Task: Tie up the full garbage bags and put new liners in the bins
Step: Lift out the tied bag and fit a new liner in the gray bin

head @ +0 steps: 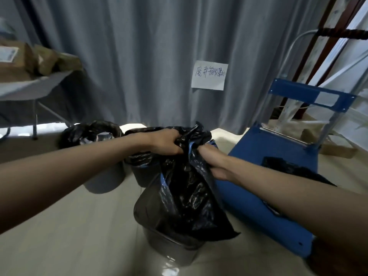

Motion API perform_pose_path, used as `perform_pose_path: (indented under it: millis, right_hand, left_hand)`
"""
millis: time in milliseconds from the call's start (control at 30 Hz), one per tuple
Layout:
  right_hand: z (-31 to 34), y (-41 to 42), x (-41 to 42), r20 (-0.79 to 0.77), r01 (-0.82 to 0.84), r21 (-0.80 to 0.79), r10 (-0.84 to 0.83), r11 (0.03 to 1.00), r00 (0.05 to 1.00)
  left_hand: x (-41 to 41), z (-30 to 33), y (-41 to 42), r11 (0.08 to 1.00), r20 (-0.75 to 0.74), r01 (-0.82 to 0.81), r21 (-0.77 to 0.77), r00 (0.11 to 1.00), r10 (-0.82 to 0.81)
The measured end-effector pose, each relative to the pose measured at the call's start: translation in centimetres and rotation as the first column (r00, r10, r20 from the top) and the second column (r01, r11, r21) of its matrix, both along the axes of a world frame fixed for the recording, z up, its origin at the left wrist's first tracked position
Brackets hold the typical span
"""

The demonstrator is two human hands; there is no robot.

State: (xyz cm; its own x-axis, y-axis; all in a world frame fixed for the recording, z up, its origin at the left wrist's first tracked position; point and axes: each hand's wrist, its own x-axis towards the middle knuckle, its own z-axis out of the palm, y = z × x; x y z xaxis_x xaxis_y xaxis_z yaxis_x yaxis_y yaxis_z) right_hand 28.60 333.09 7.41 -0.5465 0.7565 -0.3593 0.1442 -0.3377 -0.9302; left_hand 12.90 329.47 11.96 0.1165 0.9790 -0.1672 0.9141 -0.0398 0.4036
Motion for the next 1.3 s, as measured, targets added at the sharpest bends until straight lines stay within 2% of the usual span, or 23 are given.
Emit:
perform_pose_path:
  millis: [133,233,300,433,533,667,733,800,867,933,1000,1033,1100,1167,1300]
  right_hand:
    - [-3.4,-0.7,-2.6,0.003,0.020,-0.075,-0.020,0.997,1.000]
    - [-5.4,-0.6,-3.4,0.122,-0.057,-0.010,0.058,0.998,0.991]
    - [-6.7,-0.5,-3.2,0.266,-0.156,0.044,0.139,0.987,0.954]
    - [-8.1,-0.2,-2.1,0.499,-0.312,0.045,0.249,0.949,0.830]
    - [-9.4,0.6,-1.7,0.583,-0.302,0.141,0.167,0.943,0.795]
    - [-10.9,1.4,-1.3,0.580,-0.137,0.373,-0.116,0.918,0.806]
    - [-10.7,0.9,-1.2,0.517,-0.148,0.444,-0.118,0.884,0.848]
    - [-10.4,0.1,-0.8,0.531,-0.260,0.475,-0.039,0.841,0.846]
    - [-10.3,-0.5,-0.2,0.664,-0.461,0.419,0.083,0.782,0.743]
    - [-10.3,-0.9,0.5,0.851,-0.690,0.265,0.174,0.673,0.496]
    - [-10.4,-1.1,1.0,0.948,-0.811,0.154,0.147,0.565,0.282]
    - [-10.5,-1.0,1.1,0.970,-0.840,0.137,0.099,0.525,0.220]
    - [-10.3,-0.9,0.9,0.982,-0.862,0.168,-0.003,0.477,0.190]
    - [-10.0,-0.5,0.7,0.965,-0.852,0.256,-0.075,0.456,0.250]
    - [-9.8,0.3,-0.2,0.924,-0.783,0.361,-0.080,0.506,0.375]
  left_hand:
    - [-2.4,-2.9,-0.7,0.995,-0.021,0.014,0.096,1.000,-0.013]
    - [-3.4,-6.0,-2.1,0.989,0.024,-0.008,0.149,1.000,0.004]
    - [-3.9,-8.4,-3.1,0.996,0.020,0.043,0.083,0.999,-0.044]
    - [-4.0,-12.4,-4.1,0.979,-0.188,0.182,-0.089,0.962,-0.196]
    - [-3.6,-14.7,-3.9,0.954,-0.219,0.238,-0.180,0.936,-0.275]
    - [-2.1,-16.8,-3.3,0.931,-0.262,0.267,-0.250,0.907,-0.331]
    - [-0.9,-17.4,-2.7,0.925,-0.231,0.263,-0.275,0.916,-0.329]
    - [0.3,-18.4,-2.5,0.907,-0.219,0.261,-0.330,0.914,-0.342]
    - [1.0,-20.2,-2.7,0.877,-0.258,0.273,-0.396,0.883,-0.391]
    - [1.6,-21.7,-3.1,0.824,-0.261,0.281,-0.492,0.855,-0.448]
    - [2.0,-22.0,-2.6,0.794,-0.253,0.306,-0.525,0.835,-0.489]
    - [2.2,-21.7,-2.0,0.807,-0.236,0.307,-0.505,0.850,-0.471]
    - [2.2,-20.2,-0.3,0.867,-0.181,0.317,-0.386,0.895,-0.407]
    - [1.6,-18.5,1.2,0.930,-0.124,0.270,-0.250,0.943,-0.307]
    - [-0.3,-15.5,2.5,0.991,0.035,0.134,-0.026,0.990,-0.133]
